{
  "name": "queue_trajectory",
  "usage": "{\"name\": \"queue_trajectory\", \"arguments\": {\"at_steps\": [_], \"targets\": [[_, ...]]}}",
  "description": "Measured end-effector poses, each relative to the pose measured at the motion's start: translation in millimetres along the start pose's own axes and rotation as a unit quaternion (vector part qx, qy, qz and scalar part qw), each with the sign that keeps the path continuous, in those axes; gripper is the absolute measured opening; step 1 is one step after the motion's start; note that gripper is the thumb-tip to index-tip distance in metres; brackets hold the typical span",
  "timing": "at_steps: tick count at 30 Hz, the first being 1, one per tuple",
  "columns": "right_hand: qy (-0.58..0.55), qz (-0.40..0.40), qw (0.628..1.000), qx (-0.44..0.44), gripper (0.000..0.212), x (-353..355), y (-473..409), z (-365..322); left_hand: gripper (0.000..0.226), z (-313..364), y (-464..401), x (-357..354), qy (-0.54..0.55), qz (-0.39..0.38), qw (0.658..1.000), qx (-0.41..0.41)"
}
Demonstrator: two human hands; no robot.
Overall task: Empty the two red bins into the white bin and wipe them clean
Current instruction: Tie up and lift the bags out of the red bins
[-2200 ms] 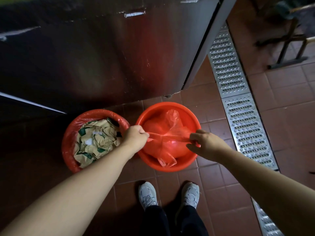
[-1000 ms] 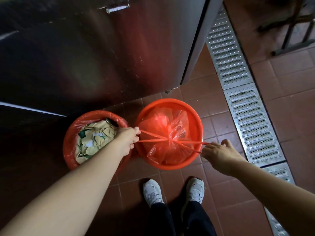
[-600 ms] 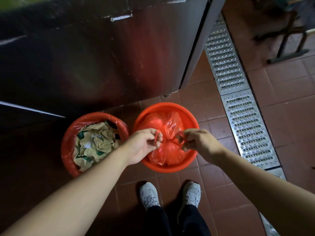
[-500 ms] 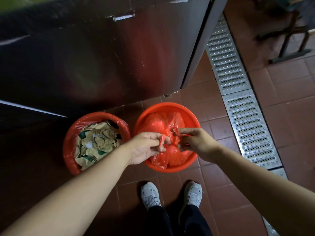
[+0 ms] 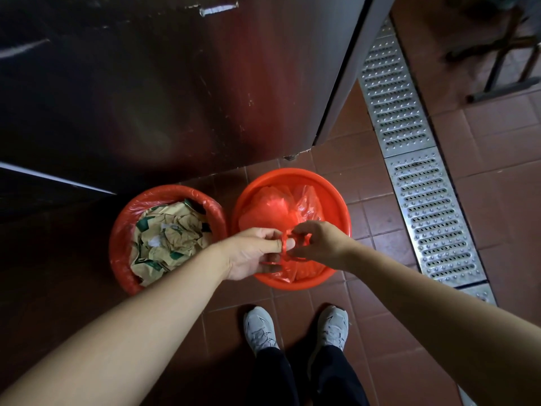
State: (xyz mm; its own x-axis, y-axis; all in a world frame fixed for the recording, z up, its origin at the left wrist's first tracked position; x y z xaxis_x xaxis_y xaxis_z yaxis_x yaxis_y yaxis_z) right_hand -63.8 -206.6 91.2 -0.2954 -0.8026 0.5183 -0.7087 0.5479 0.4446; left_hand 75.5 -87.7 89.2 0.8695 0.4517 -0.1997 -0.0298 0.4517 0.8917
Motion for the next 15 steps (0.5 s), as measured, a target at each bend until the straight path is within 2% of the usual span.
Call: {"name": "queue_trajectory", "arguments": {"at_steps": [3, 5, 7, 9, 12, 15], "targets": [[0.054, 0.018, 0.998, 0.017, 0.018, 2.2, 3.5, 12.1, 0.024, 2.7, -7.1, 11.8, -0.081, 0.113, 0.989, -0.051], [0.102, 0.026, 0.994, 0.020, 0.016, 11.4, 12.7, 26.3, 0.020, 6.5, -10.0, 30.9, -0.070, 0.204, 0.975, -0.055], [0.215, -0.007, 0.976, 0.031, 0.018, 25.2, 23.0, 45.0, 0.019, 7.8, -11.6, 50.2, -0.041, 0.254, 0.966, -0.029], [0.291, -0.044, 0.955, 0.022, 0.024, 36.1, 29.5, 58.8, 0.017, 8.7, -12.6, 53.6, 0.027, 0.262, 0.965, 0.010], [0.241, -0.044, 0.969, -0.044, 0.028, 35.1, 23.7, 56.1, 0.028, 13.0, -19.2, 32.0, 0.221, 0.241, 0.944, 0.038], [0.230, -0.011, 0.973, -0.024, 0.034, 23.9, 13.3, 47.5, 0.016, 21.4, -26.4, 9.6, 0.344, 0.213, 0.913, 0.043]]}}
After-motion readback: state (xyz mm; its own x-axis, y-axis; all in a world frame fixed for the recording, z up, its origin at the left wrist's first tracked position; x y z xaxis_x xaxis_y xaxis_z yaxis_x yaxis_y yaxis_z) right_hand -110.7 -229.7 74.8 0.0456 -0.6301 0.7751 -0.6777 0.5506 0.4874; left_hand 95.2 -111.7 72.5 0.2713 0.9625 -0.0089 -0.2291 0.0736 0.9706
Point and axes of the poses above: each hand's wrist, its own y-axis away from the middle knuckle, its own x-axis out of the back of the hand, z = x × y, the point moved 2 cm from there along -y, towards the middle knuckle, and after that the axes turned 15 degrees about z, right-handed, at the moved point
